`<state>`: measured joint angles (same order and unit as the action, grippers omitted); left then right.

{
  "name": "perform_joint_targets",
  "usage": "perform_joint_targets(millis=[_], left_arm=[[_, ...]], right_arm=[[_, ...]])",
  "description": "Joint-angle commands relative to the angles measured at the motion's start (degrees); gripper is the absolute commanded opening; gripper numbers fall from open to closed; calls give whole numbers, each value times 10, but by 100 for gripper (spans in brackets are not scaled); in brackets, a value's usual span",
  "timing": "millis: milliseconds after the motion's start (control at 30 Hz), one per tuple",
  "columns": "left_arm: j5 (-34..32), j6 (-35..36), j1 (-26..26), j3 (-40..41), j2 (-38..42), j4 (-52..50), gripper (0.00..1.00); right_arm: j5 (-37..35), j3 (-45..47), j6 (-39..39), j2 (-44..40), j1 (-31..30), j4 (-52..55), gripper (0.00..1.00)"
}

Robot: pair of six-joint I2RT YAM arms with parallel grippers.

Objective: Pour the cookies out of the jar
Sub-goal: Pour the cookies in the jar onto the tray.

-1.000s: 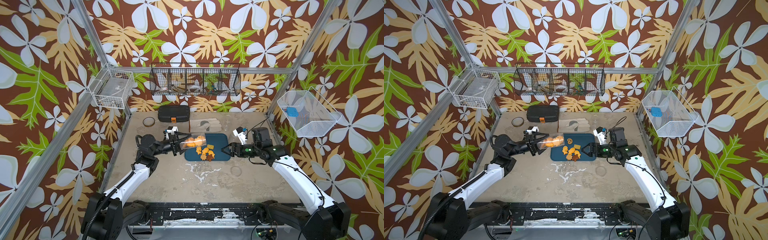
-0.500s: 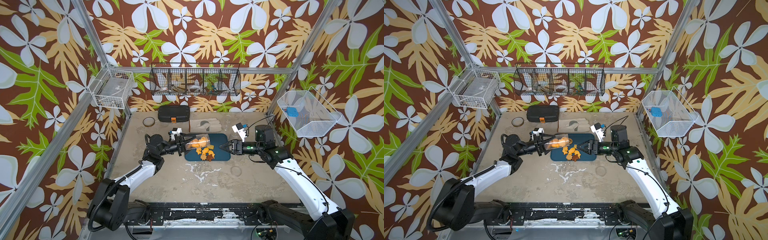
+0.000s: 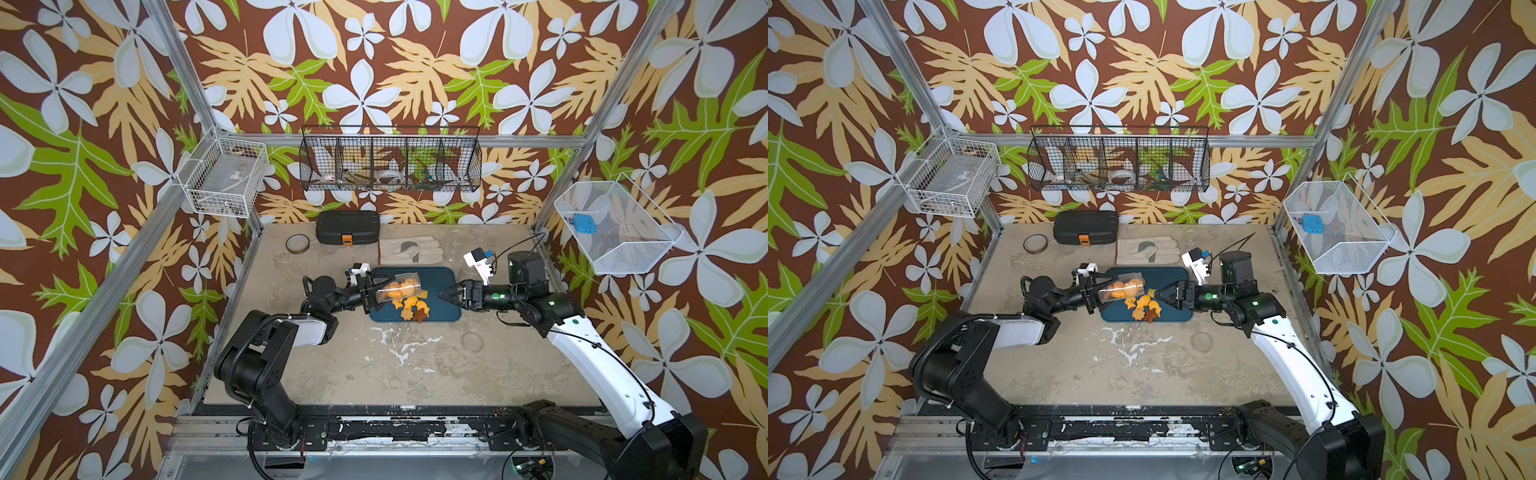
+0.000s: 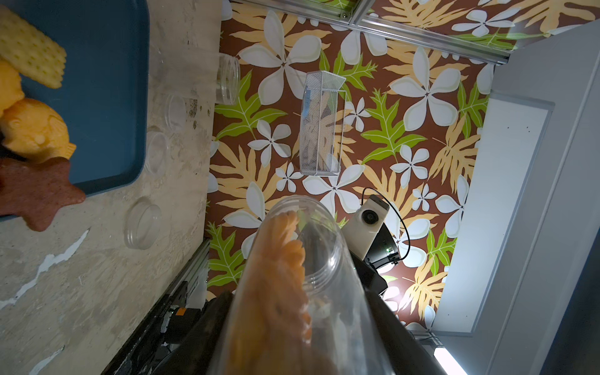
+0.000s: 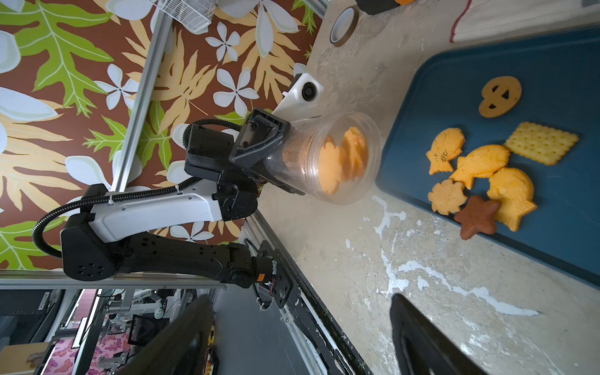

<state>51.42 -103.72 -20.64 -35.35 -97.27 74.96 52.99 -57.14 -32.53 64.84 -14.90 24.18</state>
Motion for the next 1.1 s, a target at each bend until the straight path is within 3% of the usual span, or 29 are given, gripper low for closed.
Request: perform_joint_targets(millis=[0, 433, 733, 900, 1067], left_arm=[[15, -37, 0, 4, -34, 130, 49], [32, -67, 1, -19, -175, 227, 49], [37, -49, 11, -30, -210, 213, 49], [37, 4, 22, -31, -192, 134, 48], [36, 14, 23, -34, -192, 117, 48]], right_arm=[[-13, 11, 10, 1, 4, 6, 85], [-38, 64, 19, 5, 10, -10, 85], [-45, 78, 14, 13, 10, -21, 86], [-48, 79, 10, 18, 10, -26, 85], [-53, 78, 9, 23, 10, -28, 85]])
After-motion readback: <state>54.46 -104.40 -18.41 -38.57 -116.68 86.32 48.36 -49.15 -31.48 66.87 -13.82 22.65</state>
